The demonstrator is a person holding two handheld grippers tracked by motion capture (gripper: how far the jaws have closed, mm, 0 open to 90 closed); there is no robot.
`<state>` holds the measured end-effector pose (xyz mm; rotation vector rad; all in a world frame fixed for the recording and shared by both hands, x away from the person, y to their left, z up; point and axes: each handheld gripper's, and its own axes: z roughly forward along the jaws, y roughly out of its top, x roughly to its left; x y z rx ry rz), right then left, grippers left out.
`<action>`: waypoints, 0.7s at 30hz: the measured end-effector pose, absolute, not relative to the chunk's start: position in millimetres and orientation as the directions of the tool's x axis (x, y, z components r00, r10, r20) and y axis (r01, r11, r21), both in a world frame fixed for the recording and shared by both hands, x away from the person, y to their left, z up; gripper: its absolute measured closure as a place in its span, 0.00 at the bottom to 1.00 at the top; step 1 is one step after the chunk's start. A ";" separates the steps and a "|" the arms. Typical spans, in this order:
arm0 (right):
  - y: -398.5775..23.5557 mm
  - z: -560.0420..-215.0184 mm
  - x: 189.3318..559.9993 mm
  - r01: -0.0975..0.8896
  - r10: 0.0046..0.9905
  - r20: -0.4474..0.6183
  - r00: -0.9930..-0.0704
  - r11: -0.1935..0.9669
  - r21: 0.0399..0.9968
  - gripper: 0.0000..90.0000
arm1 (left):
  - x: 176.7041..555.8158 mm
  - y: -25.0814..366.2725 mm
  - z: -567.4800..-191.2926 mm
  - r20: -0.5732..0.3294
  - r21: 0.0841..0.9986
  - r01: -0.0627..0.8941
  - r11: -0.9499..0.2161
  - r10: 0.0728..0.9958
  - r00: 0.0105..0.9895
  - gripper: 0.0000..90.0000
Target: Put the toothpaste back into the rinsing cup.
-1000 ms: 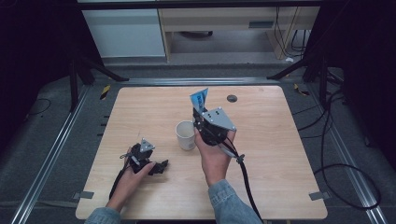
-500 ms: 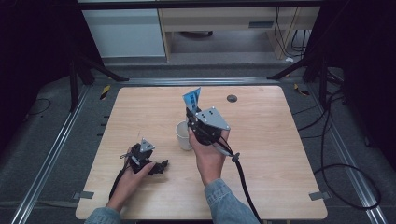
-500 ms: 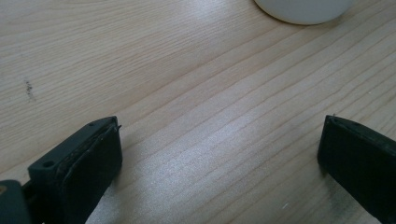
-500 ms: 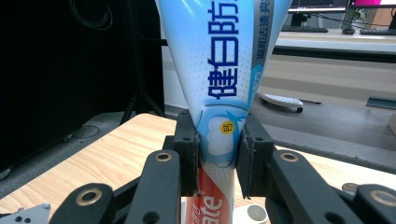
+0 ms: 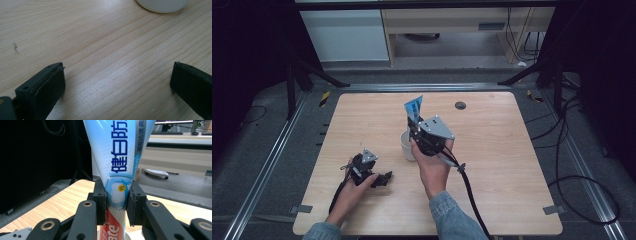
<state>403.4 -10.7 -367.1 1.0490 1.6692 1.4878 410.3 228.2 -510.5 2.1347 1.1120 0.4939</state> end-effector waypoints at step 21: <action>-2.1 -392.1 416.7 0.140 0.880 0.020 -0.475 0.054 0.989 0.81 | 410.2 228.2 -510.6 0.023 0.711 0.571 -0.410 0.825 0.564 0.00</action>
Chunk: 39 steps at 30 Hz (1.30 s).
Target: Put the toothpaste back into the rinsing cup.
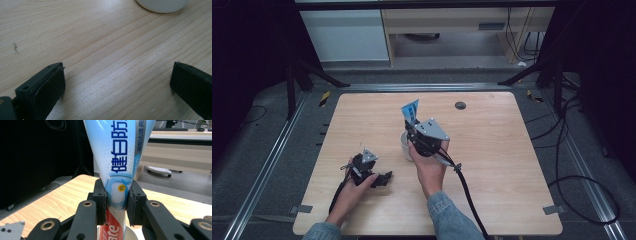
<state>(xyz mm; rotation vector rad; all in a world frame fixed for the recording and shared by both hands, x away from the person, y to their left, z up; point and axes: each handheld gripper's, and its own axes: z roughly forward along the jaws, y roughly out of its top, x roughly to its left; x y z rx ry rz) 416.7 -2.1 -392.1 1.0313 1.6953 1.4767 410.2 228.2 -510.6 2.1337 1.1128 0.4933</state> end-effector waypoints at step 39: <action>-2.2 -443.5 433.6 0.222 0.887 0.031 -0.461 0.082 0.972 0.80 | 410.1 228.2 -510.5 0.023 0.709 0.573 -0.411 0.825 0.565 0.00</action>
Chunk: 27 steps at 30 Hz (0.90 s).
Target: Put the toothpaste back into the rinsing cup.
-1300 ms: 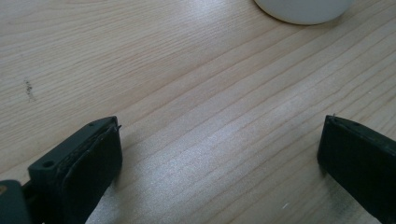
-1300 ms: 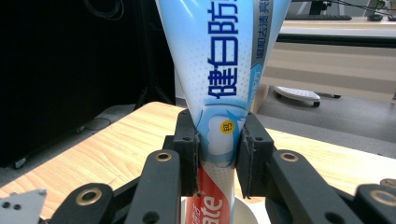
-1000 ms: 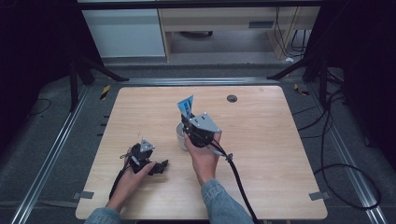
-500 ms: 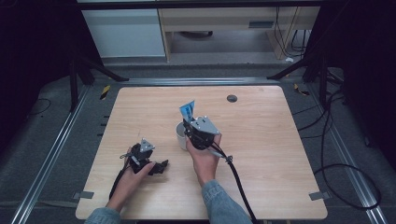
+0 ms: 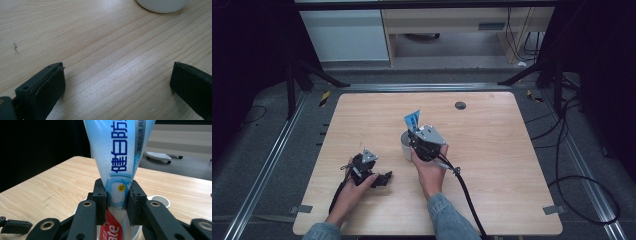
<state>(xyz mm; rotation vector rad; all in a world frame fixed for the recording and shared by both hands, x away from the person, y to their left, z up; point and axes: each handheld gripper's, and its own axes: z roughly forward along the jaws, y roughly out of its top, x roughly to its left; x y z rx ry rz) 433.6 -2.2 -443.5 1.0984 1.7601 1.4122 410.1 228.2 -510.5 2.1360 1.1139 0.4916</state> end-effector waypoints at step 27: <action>-8.7 -447.3 432.6 0.234 0.888 0.054 -0.456 0.061 0.970 0.79 | 410.1 228.3 -510.4 0.022 0.709 0.573 -0.411 0.825 0.565 0.00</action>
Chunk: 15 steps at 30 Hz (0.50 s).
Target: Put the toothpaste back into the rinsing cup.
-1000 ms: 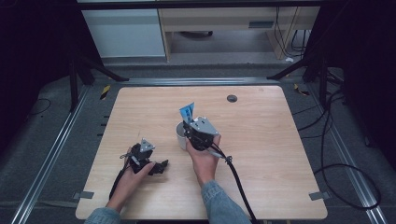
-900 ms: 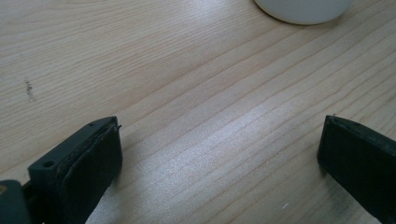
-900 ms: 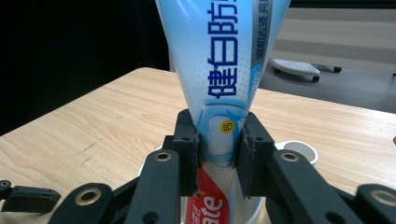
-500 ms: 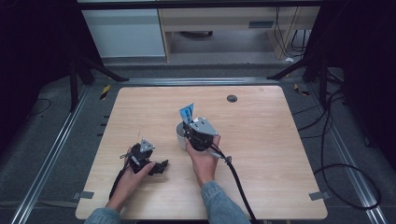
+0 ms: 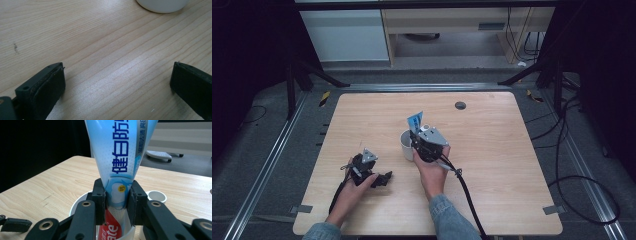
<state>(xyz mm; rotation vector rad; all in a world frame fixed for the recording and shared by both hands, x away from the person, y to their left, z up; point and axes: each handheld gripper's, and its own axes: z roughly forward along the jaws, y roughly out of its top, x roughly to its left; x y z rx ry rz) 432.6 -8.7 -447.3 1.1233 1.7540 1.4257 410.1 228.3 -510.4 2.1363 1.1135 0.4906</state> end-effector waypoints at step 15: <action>-17.3 -447.5 439.8 0.274 0.891 0.125 -0.437 0.000 0.962 0.78 | 410.1 228.2 -510.5 0.023 0.709 0.573 -0.411 0.825 0.565 0.00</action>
